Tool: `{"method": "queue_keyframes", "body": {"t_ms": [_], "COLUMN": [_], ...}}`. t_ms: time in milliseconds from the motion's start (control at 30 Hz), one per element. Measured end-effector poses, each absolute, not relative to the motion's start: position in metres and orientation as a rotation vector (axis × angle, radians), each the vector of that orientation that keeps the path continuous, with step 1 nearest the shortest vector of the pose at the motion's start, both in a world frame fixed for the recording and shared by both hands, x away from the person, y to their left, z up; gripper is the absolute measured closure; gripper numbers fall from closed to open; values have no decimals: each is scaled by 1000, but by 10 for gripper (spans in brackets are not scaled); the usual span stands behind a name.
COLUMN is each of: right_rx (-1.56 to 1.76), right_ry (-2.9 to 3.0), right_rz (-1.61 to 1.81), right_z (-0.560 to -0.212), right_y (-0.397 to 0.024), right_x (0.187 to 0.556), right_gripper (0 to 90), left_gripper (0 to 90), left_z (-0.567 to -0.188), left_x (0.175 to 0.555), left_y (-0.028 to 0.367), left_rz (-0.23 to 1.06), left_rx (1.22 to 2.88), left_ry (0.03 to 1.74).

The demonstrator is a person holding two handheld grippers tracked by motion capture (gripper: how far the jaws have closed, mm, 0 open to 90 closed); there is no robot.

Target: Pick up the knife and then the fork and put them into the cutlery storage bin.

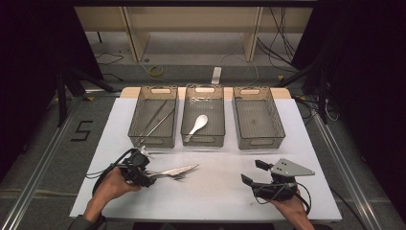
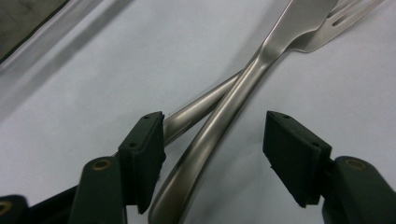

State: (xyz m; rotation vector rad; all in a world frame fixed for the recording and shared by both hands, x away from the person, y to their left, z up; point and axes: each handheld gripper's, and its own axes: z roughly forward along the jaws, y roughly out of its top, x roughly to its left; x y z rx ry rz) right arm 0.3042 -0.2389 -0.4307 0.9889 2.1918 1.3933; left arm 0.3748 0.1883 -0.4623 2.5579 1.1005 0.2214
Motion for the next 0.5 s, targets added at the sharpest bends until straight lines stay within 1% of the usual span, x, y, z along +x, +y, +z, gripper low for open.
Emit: {"method": "queue_keyframes", "body": {"t_ms": [133,267,367,400,500], "right_rx": [978,977,973,970,972], "right_ry": [2203,2203,2208,2211,2211], "right_rz": [1386,1384,1381,1379,1379], "right_z": [-431,-431,-431,-431,-431], "right_y": [-237,-236,-235,-235,-235], "right_x": [304,304,304,304,304], "right_gripper": [284,284,284,284,284], "left_gripper": [433,483,548,561,648], "left_z": [-465,-464,-464,-464,-463], "left_x": [376,378,378,378,378], "left_y": [187,184,180,179,175], "left_rz": [224,228,205,213,236], "left_rx": [2583,2604,2631,2648,2697], "left_ry": [1081,1024,987,977,955]}}
